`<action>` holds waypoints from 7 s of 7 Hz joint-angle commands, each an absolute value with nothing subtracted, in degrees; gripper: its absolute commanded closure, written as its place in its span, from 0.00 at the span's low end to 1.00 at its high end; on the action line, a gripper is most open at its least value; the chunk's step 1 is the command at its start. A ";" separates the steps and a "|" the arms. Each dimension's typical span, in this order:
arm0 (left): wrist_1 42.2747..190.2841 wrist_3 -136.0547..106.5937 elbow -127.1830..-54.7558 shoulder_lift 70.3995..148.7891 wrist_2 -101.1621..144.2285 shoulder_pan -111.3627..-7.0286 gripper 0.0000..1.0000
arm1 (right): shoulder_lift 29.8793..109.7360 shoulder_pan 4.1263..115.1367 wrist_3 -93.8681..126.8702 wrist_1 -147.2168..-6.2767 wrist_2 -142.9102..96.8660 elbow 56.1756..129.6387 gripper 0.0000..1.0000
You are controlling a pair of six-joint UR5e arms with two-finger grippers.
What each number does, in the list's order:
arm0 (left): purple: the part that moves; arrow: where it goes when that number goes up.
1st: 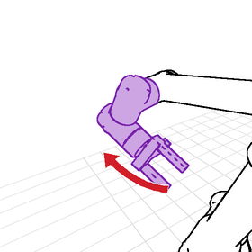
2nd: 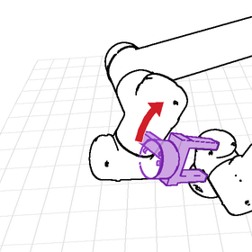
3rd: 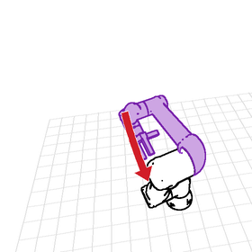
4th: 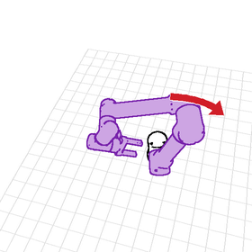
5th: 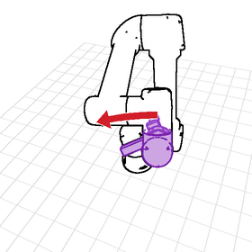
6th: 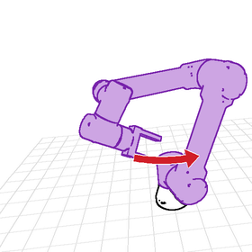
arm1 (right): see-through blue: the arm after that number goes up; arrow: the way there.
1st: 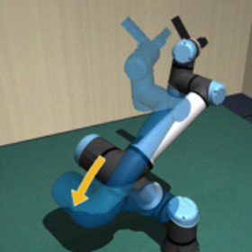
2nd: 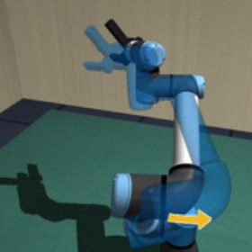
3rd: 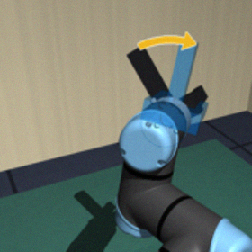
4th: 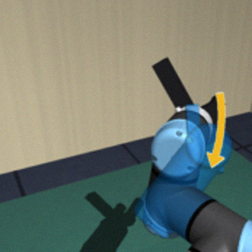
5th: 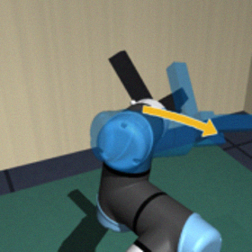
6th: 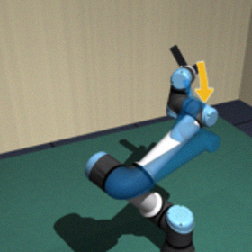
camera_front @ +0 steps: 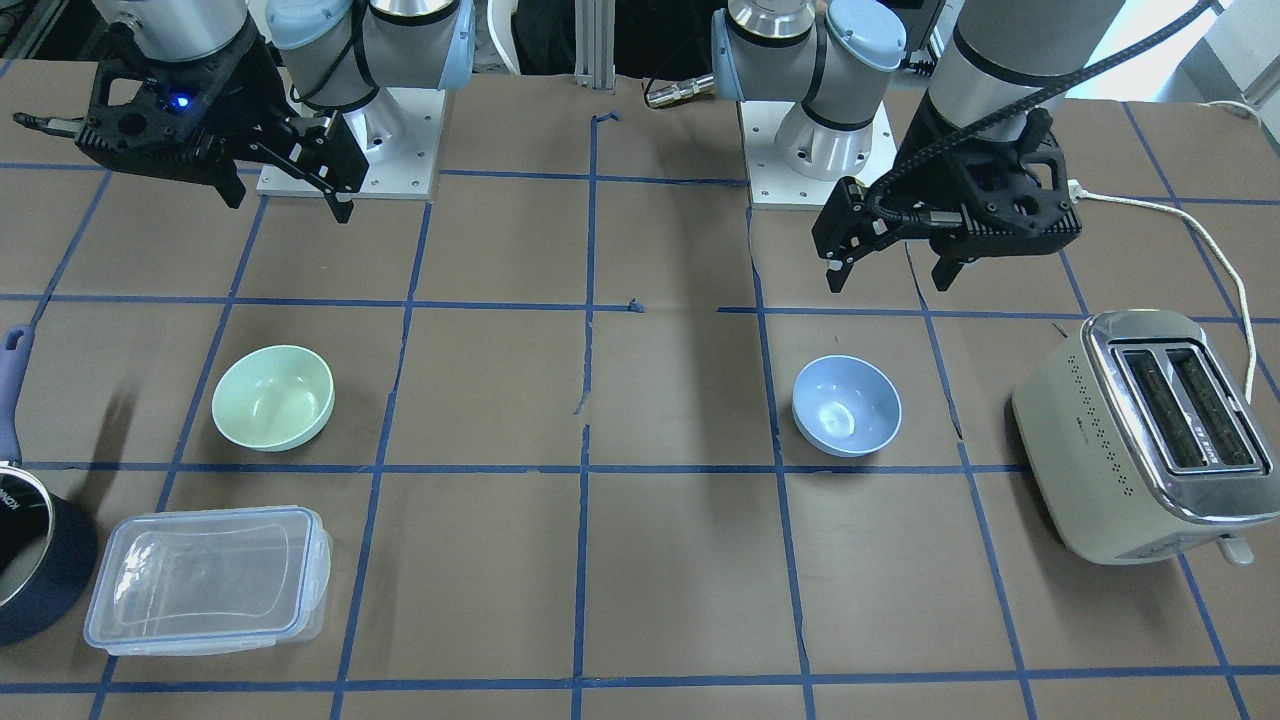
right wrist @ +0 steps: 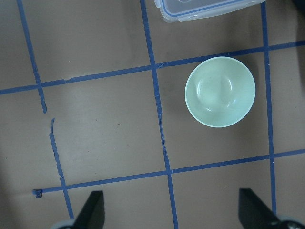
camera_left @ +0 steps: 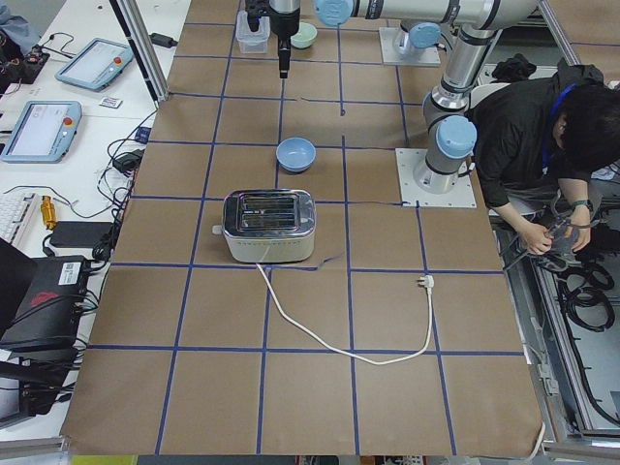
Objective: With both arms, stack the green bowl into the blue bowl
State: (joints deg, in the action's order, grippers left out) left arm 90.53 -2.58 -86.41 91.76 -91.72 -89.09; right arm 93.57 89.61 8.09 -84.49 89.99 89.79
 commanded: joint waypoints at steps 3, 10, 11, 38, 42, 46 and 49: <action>89.22 3.55 -89.80 92.02 -91.76 -86.86 0.00 | 93.08 89.56 8.09 -84.55 90.52 90.26 0.00; 50.73 10.46 -121.55 100.71 -91.40 -75.41 0.33 | 81.56 87.36 -3.86 -103.21 90.26 105.69 0.00; 50.71 11.07 -121.55 102.20 -91.23 -75.15 0.59 | 81.48 87.36 -4.91 -109.80 90.35 109.82 0.00; 84.84 2.12 -86.86 98.12 -89.38 -92.49 0.15 | 85.09 91.55 -2.18 -104.50 95.53 101.36 1.00; 93.87 3.26 -85.25 90.35 -88.77 -87.63 0.00 | 71.23 106.40 21.11 -104.76 95.10 88.01 1.00; 86.75 0.44 -88.24 90.62 -89.12 -87.45 0.00 | 62.42 112.84 27.33 -105.82 94.05 82.10 1.00; 86.75 0.79 -89.30 90.44 -89.21 -87.36 0.00 | 60.56 114.07 27.33 -105.82 88.18 81.12 1.00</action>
State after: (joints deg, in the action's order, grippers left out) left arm 86.84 0.72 -88.94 90.51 -89.20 -87.42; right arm 61.01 113.40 27.28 -105.85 90.76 81.38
